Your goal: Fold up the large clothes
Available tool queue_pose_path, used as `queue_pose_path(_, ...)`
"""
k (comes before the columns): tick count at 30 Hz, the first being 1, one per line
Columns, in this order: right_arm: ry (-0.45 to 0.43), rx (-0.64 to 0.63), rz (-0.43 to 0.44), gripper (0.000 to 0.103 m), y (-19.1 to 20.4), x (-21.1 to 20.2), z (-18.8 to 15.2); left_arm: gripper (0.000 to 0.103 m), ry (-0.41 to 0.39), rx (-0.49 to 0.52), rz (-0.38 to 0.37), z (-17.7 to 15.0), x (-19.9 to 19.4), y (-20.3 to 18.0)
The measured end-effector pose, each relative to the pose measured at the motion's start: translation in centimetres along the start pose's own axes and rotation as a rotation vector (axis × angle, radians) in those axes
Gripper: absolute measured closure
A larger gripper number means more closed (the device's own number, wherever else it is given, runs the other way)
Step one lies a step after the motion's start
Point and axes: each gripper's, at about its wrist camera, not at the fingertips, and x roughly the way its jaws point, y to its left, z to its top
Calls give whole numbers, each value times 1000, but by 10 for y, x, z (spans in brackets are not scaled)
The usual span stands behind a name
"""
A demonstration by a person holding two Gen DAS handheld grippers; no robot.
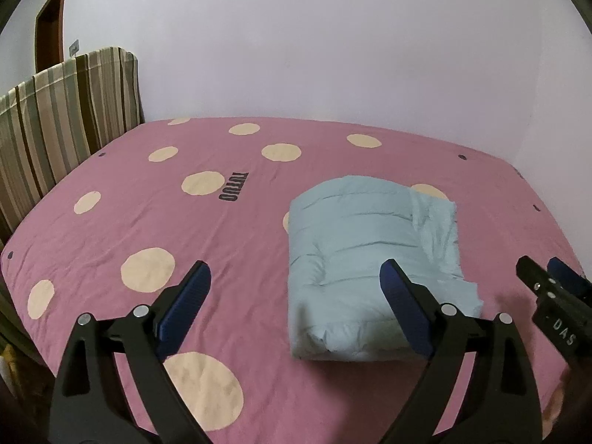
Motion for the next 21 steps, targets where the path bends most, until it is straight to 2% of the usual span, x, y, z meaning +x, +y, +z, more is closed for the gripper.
queue_pose_path(9,-20,-18,21,44,9,-19,-7,10,-46,-9,0,-4,-30,2)
queue_pose_path(18,-40,-27,24,43,11,-33,-10,10,-57,-19,-8,-8,-44,3)
queue_pose_path(21,-52,-30,21,38,12,-37,-10,10,-63,-15,-8,-9,-48,3)
